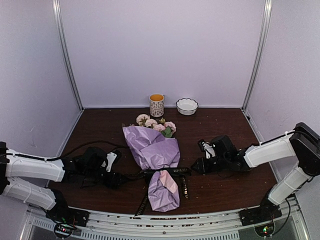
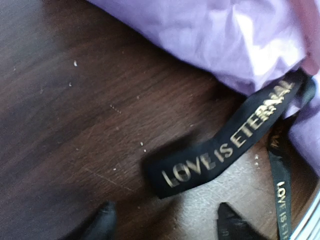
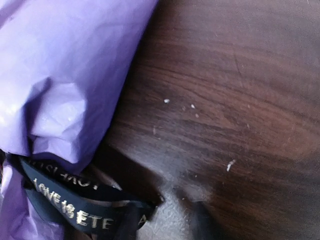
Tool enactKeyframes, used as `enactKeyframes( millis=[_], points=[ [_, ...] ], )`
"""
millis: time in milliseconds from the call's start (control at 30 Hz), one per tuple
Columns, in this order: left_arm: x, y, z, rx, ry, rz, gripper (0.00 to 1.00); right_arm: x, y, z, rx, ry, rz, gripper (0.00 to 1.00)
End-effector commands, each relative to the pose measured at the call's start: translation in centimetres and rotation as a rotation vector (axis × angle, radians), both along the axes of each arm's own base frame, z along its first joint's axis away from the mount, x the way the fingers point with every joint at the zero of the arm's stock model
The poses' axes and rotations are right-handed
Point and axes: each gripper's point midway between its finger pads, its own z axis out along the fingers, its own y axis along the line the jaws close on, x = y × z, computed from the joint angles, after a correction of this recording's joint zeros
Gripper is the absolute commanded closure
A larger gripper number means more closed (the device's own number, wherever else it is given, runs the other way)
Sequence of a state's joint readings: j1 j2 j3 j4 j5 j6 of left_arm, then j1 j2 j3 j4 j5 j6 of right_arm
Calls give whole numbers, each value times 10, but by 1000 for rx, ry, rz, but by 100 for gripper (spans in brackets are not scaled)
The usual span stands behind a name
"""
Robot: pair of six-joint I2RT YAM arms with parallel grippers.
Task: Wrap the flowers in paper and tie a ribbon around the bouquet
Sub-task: Tie the half-tied ribbon around the folded bouquet, then reset both arms
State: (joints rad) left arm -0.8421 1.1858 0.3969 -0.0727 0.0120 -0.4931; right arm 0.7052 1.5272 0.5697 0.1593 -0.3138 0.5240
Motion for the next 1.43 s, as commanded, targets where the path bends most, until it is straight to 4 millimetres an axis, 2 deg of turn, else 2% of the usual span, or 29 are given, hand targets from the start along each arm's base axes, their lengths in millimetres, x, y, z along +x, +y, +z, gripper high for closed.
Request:
enactKeyframes(
  millis=[0, 133, 200, 267, 300, 333, 467, 533, 633, 733, 833, 933, 1033, 1133, 1400],
  points=[
    [2, -4, 32, -44, -91, -60, 19, 12, 7, 61, 83, -151, 13, 50],
    [5, -4, 60, -82, -153, -57, 12, 26, -5, 107, 55, -253, -41, 37],
    [17, 5, 68, -45, -183, 23, 10, 37, -23, 126, 14, -320, -119, 26],
    [34, 21, 76, 50, -224, 122, 6, 48, -50, 147, -19, -402, -226, 16],
    [43, 29, 80, 100, -244, 166, 3, 52, -63, 156, -27, -437, -273, 5],
    [54, 34, 90, 136, -266, 206, 2, 56, -79, 168, -34, -484, -324, 0],
    [88, 54, 105, 168, -287, 316, 2, 68, -142, 188, -106, -584, -490, 0],
    [110, 75, 112, 150, -304, 398, 2, 68, -170, 195, -119, -626, -563, 0],
    [134, 118, 118, 149, -319, 549, 2, 63, -210, 195, -105, -670, -669, 0],
    [146, 163, 118, 139, -316, 720, 2, 53, -241, 183, -130, -708, -763, 0],
    [147, 201, 123, 206, -373, 853, 2, 42, -267, 172, -158, -724, -894, 0],
    [140, 231, 131, 332, -434, 968, 2, 34, -275, 161, -169, -746, -932, 0],
    [136, 246, 133, 395, -479, 1027, 2, 25, -292, 153, -162, -748, -1052, 0],
    [133, 253, 138, 431, -512, 1047, 2, 20, -301, 154, -162, -752, -1111, 0],
    [119, 265, 150, 422, -595, 1102, 2, 20, -297, 156, -153, -766, -1079, 0]
  ],
)
